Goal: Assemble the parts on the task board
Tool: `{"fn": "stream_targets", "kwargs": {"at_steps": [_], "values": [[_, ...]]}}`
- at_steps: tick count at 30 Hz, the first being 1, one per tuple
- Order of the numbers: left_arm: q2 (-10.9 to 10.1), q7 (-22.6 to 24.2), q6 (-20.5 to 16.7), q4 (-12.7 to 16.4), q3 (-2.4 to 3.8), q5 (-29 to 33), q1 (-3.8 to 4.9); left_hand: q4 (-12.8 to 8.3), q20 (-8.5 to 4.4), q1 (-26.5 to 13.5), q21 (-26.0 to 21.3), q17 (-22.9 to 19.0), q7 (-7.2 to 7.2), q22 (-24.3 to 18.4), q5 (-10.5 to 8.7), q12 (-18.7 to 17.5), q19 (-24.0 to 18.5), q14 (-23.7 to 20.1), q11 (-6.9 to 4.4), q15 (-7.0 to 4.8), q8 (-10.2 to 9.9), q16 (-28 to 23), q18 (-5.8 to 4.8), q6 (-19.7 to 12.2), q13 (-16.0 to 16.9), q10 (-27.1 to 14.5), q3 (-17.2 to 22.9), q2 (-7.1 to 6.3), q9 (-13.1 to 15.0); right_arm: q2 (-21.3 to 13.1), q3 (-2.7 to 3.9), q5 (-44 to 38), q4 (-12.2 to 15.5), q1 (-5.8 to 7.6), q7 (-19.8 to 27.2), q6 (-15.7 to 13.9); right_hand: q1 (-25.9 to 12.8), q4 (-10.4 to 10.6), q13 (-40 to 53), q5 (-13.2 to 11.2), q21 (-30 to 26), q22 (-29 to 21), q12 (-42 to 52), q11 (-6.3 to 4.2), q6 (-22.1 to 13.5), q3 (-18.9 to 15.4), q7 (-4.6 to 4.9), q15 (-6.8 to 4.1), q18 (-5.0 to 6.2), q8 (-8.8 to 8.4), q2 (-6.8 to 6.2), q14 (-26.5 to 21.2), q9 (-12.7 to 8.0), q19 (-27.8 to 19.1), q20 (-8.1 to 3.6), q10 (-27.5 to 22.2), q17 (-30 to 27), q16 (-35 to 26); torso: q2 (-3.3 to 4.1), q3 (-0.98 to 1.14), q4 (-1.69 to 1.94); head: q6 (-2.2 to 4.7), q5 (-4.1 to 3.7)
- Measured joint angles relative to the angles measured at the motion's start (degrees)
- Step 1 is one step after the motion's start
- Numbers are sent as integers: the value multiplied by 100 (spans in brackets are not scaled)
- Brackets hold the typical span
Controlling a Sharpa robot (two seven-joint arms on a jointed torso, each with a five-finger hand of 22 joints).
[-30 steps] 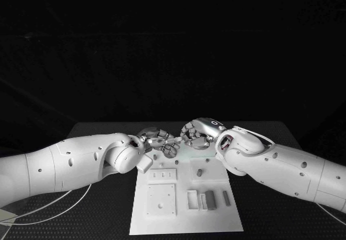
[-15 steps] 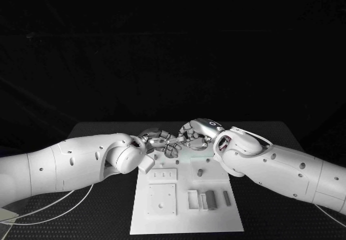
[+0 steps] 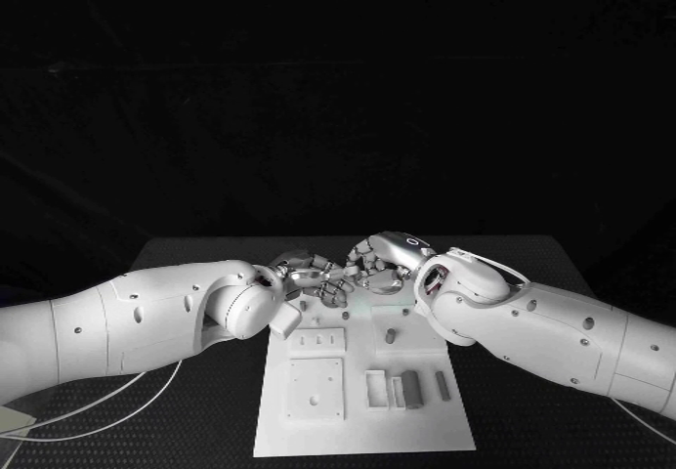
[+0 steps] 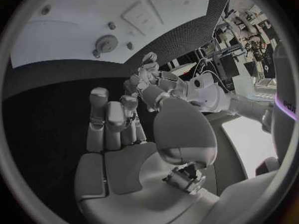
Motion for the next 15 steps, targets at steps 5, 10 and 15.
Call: {"fn": "stream_targets", "kwargs": {"at_steps": [5,10,15], "values": [[-6,0,-21,-1,-3,39,-3,0,0,0,0,14,0,6,0,0,0,0,0,0,2,0,-25,0,7,0,0,0,-2,20,0,18,1,0,-18,-1,-8,-1,-4,0,0,0,0,0,10,0,-10,0,0,0,0,0,0,0,1,0,-5,0,3,-4,10,-9,-5],[-9,-27,-27,-1,-4,63,-3,0,0,0,0,24,0,16,0,0,0,0,0,0,4,0,-27,0,20,0,0,0,-6,20,3,36,39,-6,-29,-16,-9,-1,-4,0,0,0,-22,-21,10,-1,-10,2,0,0,0,0,0,0,1,21,-5,0,4,-7,10,-17,8],[-12,-78,-30,4,-5,72,-5,0,0,0,0,52,0,29,0,0,0,0,0,0,4,0,-29,0,37,0,0,0,-19,13,3,54,92,-20,-29,-37,-10,-2,-4,0,0,0,-22,-21,10,-2,-10,4,0,0,-2,-2,0,-1,2,21,-5,0,5,-7,6,-21,18]]}}
